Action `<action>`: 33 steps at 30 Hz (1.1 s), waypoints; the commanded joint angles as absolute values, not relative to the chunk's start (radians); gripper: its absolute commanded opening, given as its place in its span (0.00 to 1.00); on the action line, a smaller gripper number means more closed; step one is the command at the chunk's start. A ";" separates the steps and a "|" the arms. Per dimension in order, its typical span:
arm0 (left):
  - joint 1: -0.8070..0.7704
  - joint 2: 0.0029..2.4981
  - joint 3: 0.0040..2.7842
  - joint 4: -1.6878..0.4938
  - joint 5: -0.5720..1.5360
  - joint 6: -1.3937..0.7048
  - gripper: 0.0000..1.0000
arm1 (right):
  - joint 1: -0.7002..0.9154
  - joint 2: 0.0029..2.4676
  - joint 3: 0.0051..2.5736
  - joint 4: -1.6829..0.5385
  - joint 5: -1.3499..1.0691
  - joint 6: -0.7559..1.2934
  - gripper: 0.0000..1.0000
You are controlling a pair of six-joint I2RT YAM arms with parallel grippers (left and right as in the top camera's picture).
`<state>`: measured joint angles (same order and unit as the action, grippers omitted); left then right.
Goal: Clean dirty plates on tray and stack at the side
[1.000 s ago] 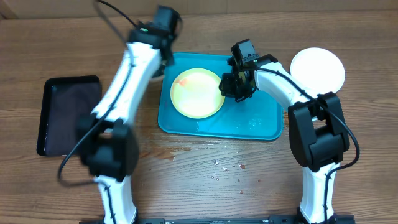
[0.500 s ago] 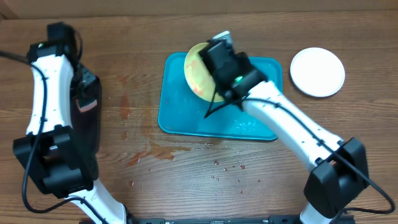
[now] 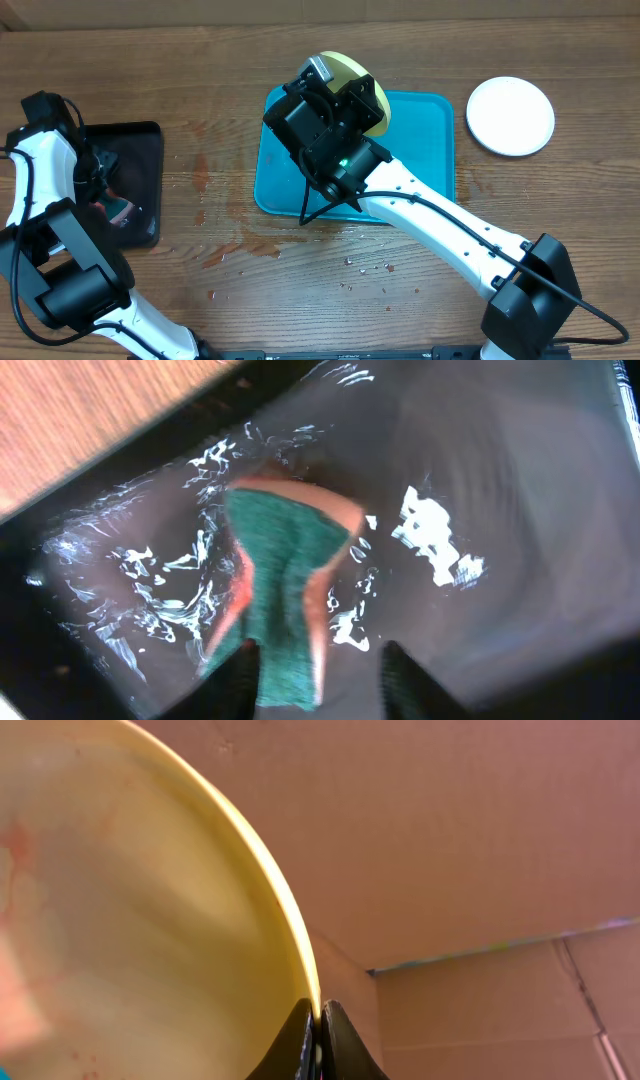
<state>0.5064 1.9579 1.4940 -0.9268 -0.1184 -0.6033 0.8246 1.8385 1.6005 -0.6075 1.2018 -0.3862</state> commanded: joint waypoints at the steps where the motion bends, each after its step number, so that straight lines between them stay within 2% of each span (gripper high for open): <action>1: 0.504 1.959 1.488 -0.921 -0.051 -0.605 0.54 | 0.828 1.819 1.624 -0.559 1.239 -0.490 0.04; 5: 0.504 1.959 1.488 -0.917 -0.050 -0.606 0.65 | 0.837 1.818 1.624 -0.451 1.299 -0.587 0.04; 7: 0.504 1.959 1.488 -0.914 -0.050 -0.606 0.66 | 0.837 1.819 1.624 -0.405 1.319 -0.607 0.04; 10: 0.504 1.959 1.488 -0.914 -0.050 -0.606 0.82 | 0.836 1.819 1.623 -0.429 1.290 -0.533 0.04; 11: 0.504 1.959 1.488 -0.914 -0.050 -0.606 0.87 | 0.836 1.819 1.623 -0.480 1.227 -0.463 0.04; 12: 0.504 1.959 1.488 -0.914 -0.049 -0.607 0.91 | 0.834 1.819 1.623 -0.582 1.060 -0.406 0.04; 13: 0.504 1.959 1.488 -0.911 -0.031 -0.606 0.96 | 0.820 1.826 1.623 -0.717 0.779 -0.455 0.04; 14: 0.504 1.959 1.488 -0.907 -0.008 -0.606 0.98 | 0.809 1.829 1.623 -0.776 0.707 -0.514 0.04; 15: 0.504 1.959 1.488 -0.902 0.017 -0.606 0.99 | 0.802 1.829 1.623 -0.786 0.757 -0.499 0.04; 18: 0.504 1.959 1.488 -0.884 0.072 -0.606 1.00 | 0.772 1.800 1.624 -0.675 1.101 -0.278 0.04; 21: 0.504 1.959 1.488 -0.883 0.079 -0.606 1.00 | 0.692 1.765 1.624 -0.626 1.054 -0.169 0.04; 25: 0.504 1.959 1.488 -0.884 0.081 -0.609 1.00 | 0.436 1.745 1.623 -0.740 0.513 0.032 0.04; 28: 0.504 1.959 1.488 -0.884 0.115 -0.614 1.00 | 0.170 1.777 1.623 -0.801 0.096 0.188 0.04; 31: 0.504 1.959 1.488 -0.884 0.126 -0.614 1.00 | -0.050 1.827 1.616 -0.811 -0.159 0.244 0.04; 33: 0.504 1.959 1.488 -0.884 0.126 -0.614 1.00 | -0.155 1.857 1.597 -0.811 -0.204 0.244 0.04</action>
<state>0.5056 1.9579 1.4925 -0.8856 0.1020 -0.6041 -0.0143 1.8141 1.6089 -0.8089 0.1040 0.1467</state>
